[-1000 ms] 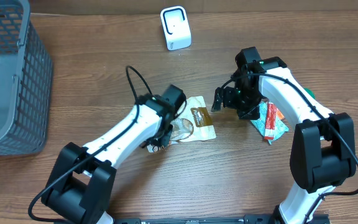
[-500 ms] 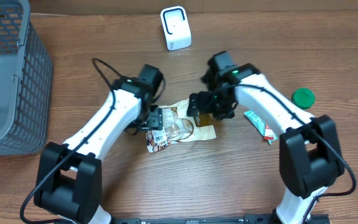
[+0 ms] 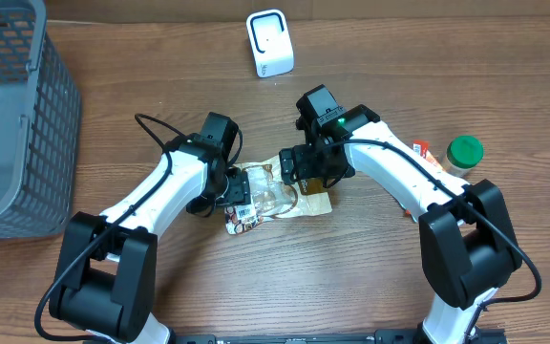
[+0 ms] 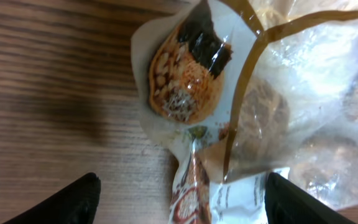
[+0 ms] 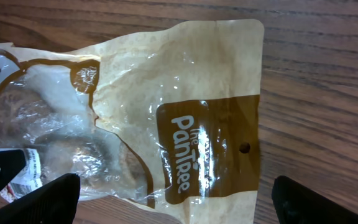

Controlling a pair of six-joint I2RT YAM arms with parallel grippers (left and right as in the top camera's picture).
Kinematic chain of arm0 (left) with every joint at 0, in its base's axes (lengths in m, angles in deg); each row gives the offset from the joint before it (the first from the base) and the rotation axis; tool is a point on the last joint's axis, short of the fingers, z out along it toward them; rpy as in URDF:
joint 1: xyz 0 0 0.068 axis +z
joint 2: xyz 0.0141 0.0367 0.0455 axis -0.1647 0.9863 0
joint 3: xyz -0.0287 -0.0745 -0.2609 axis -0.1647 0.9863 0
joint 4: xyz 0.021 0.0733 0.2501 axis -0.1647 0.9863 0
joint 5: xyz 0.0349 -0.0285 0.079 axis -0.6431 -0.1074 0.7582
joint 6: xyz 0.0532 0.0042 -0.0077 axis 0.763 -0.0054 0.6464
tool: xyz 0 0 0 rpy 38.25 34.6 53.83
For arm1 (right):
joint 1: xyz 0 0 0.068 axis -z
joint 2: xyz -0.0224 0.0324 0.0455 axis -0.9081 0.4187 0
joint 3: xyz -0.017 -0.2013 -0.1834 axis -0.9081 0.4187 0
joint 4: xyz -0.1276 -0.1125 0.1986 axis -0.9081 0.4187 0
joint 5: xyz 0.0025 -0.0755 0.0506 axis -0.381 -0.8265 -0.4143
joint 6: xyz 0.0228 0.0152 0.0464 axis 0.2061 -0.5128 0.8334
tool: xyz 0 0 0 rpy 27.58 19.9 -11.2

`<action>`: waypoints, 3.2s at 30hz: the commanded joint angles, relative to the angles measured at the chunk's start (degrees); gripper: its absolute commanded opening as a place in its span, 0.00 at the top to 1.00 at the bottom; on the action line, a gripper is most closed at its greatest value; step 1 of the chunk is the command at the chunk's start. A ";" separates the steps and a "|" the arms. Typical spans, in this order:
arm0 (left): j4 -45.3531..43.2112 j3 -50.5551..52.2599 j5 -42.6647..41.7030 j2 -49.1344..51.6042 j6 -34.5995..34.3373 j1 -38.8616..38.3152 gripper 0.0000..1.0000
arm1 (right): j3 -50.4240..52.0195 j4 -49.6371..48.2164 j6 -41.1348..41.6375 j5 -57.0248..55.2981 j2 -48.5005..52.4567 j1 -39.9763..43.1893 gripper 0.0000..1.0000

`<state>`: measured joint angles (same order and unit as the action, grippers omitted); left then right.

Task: Scan the item barcode
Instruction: 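Close the right gripper on the snack bag beside the left gripper, then release the bag from the left gripper and pull it back left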

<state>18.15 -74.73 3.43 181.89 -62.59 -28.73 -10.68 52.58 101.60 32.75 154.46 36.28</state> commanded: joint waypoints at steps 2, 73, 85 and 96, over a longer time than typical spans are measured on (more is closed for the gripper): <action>-1.27 1.92 -1.11 0.24 -1.27 -0.04 0.25 | -0.07 -0.35 -0.04 -1.31 0.81 -0.33 0.00; -6.93 7.58 1.64 0.26 1.53 0.17 0.32 | 22.12 -35.26 19.06 24.65 0.90 -3.98 0.81; -7.50 1.75 3.67 -0.02 4.52 5.79 0.26 | 22.12 -33.73 19.12 24.72 0.90 -3.63 0.96; -8.52 -3.26 7.32 -0.02 7.89 14.86 0.21 | 22.12 -34.38 19.06 24.68 0.90 -3.65 0.96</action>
<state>10.37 -76.22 9.14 181.48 -56.60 -15.81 10.83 18.81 121.11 57.39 154.55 32.89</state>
